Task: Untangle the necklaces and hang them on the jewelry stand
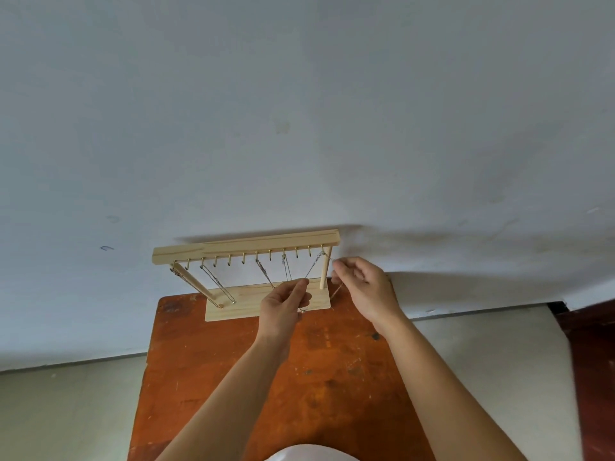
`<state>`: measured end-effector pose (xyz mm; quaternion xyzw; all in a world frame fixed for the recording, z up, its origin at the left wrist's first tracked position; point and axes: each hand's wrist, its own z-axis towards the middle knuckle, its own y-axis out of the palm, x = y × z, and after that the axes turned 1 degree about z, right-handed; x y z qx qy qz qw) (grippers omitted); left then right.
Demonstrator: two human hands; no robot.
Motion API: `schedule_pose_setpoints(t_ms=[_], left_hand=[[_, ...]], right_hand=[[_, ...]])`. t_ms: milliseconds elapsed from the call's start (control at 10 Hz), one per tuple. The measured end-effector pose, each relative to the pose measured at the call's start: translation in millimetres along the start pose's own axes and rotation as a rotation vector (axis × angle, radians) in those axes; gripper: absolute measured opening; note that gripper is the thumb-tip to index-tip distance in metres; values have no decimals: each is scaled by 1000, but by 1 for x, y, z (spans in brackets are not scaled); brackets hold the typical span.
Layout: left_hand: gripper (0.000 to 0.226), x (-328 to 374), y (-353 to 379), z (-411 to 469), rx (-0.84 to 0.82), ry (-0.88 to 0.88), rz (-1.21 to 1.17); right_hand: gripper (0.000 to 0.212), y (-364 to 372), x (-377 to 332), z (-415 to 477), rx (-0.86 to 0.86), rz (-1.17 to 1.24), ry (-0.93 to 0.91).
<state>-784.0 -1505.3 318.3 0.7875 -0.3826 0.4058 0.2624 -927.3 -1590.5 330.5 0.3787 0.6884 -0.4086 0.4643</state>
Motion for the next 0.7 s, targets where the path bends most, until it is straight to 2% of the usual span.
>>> schedule_pose_setpoints(t_ms=[200, 400, 600, 700], left_hand=[[16, 6, 1, -1, 16, 65, 60], [17, 9, -1, -4, 51, 116, 113], [15, 13, -9, -11, 45, 146, 165], [20, 3, -23, -13, 68, 168, 237]], right_hand=[[27, 13, 18, 6, -6, -13, 23], [28, 19, 26, 11, 21, -160, -64], [30, 6, 19, -1, -32, -303, -78], [35, -21, -8, -16, 63, -316, -166]])
